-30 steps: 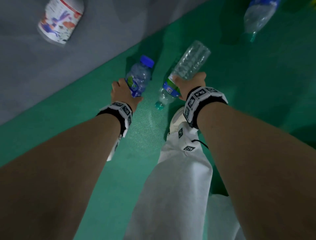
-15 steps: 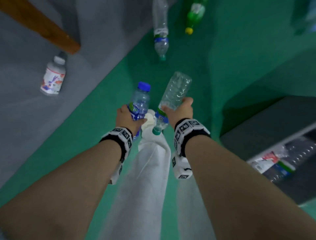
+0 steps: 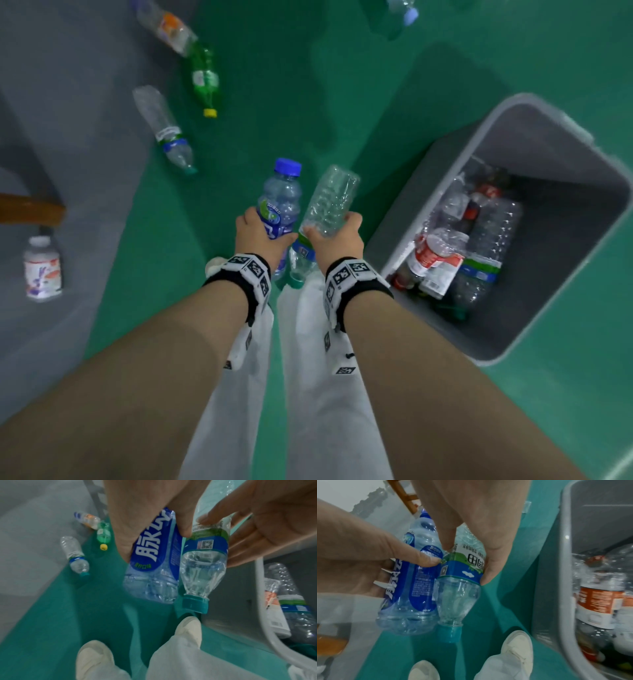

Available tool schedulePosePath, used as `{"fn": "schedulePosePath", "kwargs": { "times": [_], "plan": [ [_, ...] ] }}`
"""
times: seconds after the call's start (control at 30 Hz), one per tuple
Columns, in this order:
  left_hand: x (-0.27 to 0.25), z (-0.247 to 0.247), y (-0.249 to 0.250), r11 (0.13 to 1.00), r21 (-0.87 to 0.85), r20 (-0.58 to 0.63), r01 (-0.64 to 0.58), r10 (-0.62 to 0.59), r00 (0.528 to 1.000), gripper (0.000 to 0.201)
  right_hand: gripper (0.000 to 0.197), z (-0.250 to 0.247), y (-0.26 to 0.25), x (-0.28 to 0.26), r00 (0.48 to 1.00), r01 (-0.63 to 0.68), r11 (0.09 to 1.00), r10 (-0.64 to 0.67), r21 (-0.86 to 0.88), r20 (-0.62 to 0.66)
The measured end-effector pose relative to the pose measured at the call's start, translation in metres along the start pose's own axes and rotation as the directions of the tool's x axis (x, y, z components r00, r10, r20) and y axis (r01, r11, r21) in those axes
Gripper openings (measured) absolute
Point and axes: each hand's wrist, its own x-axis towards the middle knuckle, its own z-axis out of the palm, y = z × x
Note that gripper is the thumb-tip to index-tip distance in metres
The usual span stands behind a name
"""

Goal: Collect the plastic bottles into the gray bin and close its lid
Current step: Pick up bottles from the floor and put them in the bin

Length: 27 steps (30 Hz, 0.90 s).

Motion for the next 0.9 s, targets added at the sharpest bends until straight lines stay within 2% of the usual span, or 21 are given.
{"fn": "schedulePosePath", "kwargs": {
  "times": [0.13, 0.27, 0.4, 0.57, 0.73, 0.9],
  "plan": [
    [-0.017, 0.035, 0.068, 0.996, 0.061, 0.03, -0.061, 0.059, 0.998, 0.073, 0.068, -0.068, 0.013, 0.019, 0.999, -0.004, 0.995, 0.009, 0.098, -0.049],
    [-0.035, 0.068, 0.123, 0.974, 0.131, 0.107, -0.187, 0.173, 0.979, 0.074, 0.069, -0.127, 0.029, 0.033, 0.996, -0.021, 0.982, 0.038, 0.19, -0.085],
    [-0.047, 0.105, 0.173, 0.913, 0.201, 0.187, -0.355, 0.32, 0.929, 0.073, 0.072, -0.172, 0.052, 0.049, 0.982, -0.05, 0.957, 0.099, 0.287, -0.162],
    [-0.05, 0.152, 0.223, 0.797, 0.322, 0.325, -0.51, 0.412, 0.851, 0.079, 0.075, -0.207, 0.082, 0.069, 0.953, -0.116, 0.874, 0.232, 0.472, -0.196],
    [-0.033, 0.203, 0.271, 0.71, 0.377, 0.449, -0.595, 0.423, 0.787, 0.075, 0.078, -0.233, 0.1, 0.095, 0.906, -0.174, 0.749, 0.376, 0.64, -0.194],
    [-0.003, 0.244, 0.313, 0.64, 0.468, 0.513, -0.609, 0.365, 0.777, 0.074, 0.075, -0.245, 0.099, 0.127, 0.862, -0.231, 0.643, 0.483, 0.73, -0.152]
  ]
}}
